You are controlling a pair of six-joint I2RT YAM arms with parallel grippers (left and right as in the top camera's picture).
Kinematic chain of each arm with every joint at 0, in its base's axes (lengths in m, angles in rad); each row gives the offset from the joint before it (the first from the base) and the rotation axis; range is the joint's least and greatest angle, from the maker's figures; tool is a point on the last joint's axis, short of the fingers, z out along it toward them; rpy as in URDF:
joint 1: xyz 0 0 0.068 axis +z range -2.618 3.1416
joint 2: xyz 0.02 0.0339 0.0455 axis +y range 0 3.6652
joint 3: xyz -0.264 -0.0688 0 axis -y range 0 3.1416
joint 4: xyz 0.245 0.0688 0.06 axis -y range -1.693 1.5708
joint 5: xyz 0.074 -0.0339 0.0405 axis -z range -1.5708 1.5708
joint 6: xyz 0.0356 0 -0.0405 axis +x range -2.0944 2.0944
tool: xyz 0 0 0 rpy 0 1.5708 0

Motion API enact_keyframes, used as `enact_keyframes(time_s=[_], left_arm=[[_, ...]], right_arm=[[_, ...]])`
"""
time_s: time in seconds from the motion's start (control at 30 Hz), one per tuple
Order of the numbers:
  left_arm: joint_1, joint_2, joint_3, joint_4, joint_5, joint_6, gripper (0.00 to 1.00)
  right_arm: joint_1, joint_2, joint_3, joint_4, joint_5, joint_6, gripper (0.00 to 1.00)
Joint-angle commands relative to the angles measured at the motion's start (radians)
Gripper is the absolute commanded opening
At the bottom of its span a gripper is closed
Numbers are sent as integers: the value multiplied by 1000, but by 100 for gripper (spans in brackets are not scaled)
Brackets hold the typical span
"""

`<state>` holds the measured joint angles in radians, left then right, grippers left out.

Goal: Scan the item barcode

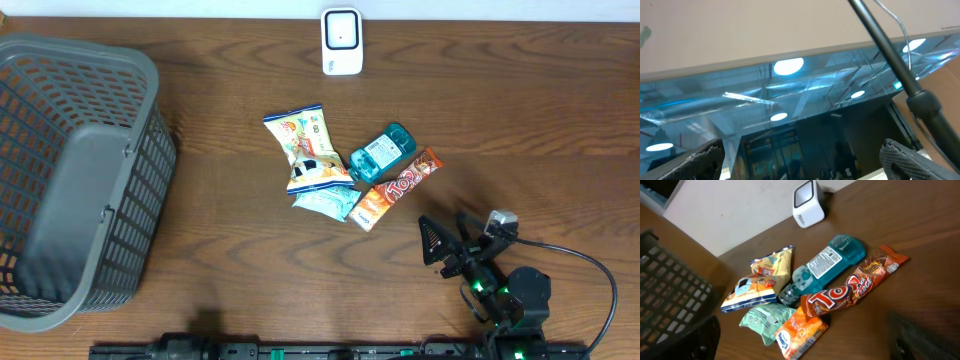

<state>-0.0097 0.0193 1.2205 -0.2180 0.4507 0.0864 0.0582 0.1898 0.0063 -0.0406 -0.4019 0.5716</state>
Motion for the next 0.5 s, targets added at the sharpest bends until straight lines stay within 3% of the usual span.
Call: enact_keyframes(time_s=[0.0,0.13,0.27,0.47], left_arm=[[-3,-17,-82,32,8,3,99],[0,-16,-182,61,-40,3,99],[0,-16,-324,109,-227,3,99],[0,-16,-475,169,-265,2,99]], right_arm=[[-6,2,-1,-5,-22,11,99],[-6,2,-1,10,-42,-14,99],[-6,2,-1,2,-61,-119,99],[-6,11,62,-2,-60,-209,99]])
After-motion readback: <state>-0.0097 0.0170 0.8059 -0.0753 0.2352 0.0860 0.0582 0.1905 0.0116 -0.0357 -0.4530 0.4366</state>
